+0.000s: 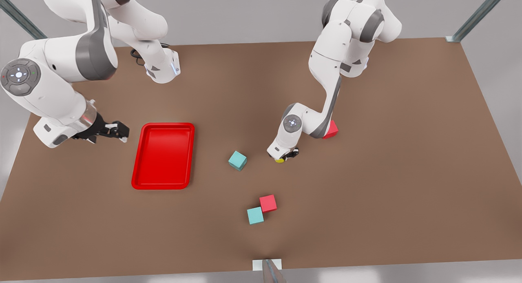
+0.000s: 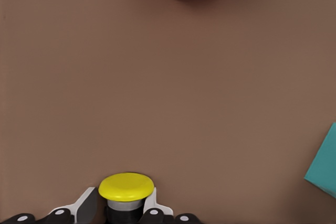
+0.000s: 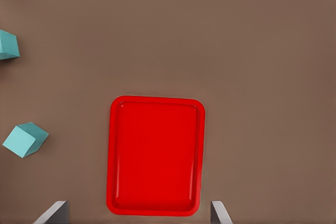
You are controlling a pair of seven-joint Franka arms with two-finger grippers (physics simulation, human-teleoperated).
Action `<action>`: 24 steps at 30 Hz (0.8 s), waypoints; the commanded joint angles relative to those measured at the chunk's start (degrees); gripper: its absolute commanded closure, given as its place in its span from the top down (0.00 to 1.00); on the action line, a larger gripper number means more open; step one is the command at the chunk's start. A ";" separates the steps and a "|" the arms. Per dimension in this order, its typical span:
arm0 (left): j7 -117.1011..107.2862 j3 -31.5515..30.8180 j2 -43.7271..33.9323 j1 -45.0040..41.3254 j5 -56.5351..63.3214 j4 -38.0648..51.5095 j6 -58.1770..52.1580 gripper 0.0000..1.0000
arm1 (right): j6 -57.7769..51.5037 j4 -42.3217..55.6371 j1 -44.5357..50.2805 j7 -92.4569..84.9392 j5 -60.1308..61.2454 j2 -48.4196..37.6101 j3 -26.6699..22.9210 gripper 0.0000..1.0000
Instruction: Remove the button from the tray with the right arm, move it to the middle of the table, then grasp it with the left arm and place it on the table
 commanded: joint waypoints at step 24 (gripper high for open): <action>-1.59 0.06 1.13 -0.11 0.00 1.58 -0.70 0.40 | 0.21 0.25 0.30 -3.14 0.02 0.02 0.07 1.00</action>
